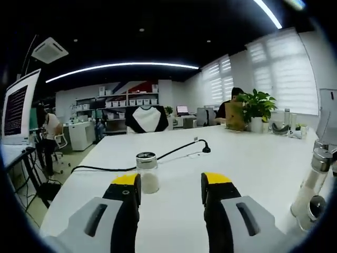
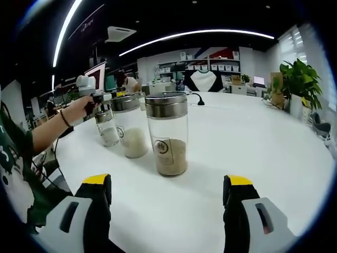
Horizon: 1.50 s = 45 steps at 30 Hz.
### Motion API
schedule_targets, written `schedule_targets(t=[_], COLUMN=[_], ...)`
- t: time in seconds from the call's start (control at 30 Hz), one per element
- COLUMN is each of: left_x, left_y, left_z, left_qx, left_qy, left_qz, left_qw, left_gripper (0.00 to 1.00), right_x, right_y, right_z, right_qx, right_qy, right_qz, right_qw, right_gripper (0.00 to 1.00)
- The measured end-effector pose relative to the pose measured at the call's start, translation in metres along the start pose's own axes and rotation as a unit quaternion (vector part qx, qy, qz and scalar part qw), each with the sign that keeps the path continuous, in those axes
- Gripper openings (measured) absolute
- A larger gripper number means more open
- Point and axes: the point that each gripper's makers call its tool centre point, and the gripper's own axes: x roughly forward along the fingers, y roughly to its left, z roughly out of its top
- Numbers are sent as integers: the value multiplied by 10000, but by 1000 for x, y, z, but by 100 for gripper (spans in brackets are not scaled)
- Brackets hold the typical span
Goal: Rotate the seasoning bottle until the label or dispensing opening points toward the visible target arrow and the bottle remains upright within the marked orientation range
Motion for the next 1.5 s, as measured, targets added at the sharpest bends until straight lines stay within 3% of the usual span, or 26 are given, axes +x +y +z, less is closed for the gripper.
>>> schedule_targets(t=[0.1, 0.27, 0.33, 0.47, 0.6, 0.67, 0.77, 1.1, 1.17, 1.27, 1.5], left_x=[12, 34, 41, 54, 64, 69, 76, 96, 98, 99, 99], left_y=[6, 16, 24, 26, 35, 36, 39, 47, 48, 49, 48], left_z=[-3, -8, -8, -14, -20, -24, -28, -25, -25, -22, -24], left_qx=[113, -38, 104, -77, -163, -414, -353, -460, -424, -564, -369], left_qy=[28, -18, -102, -1, 61, 97, 165, -22, -54, -160, -111], left_qz=[115, 217, 404, 351, 520, 510, 562, 566, 522, 454, 406], left_qw=[9999, 9998, 9991, 9994, 9985, 9978, 9977, 9973, 9977, 9972, 9984], left_gripper=[49, 49, 48, 49, 50, 50, 50, 51, 49, 37, 34], right_x=[0, -1, -1, -1, 0, -1, -3, -3, -2, -3, -2], right_y=[1, -1, -1, 0, 1, 0, 0, -1, -1, -1, -5], right_z=[0, 0, 1, -1, -1, 0, 3, 1, 0, 1, -2], right_qx=[-22, -51, -45, -32, -43, -55, -62, -53, -45, -47, -12], right_qy=[12, 19, 5, 46, 41, 40, 7, 32, 44, 33, 66], right_qz=[2, -52, -53, -60, -52, -61, -98, -110, -107, -105, -136], right_qw=[10000, 10000, 10000, 10000, 10000, 10000, 9999, 9999, 9999, 9999, 9999], right_gripper=[89, 89, 89, 89, 89, 89, 89, 88, 88, 88, 88])
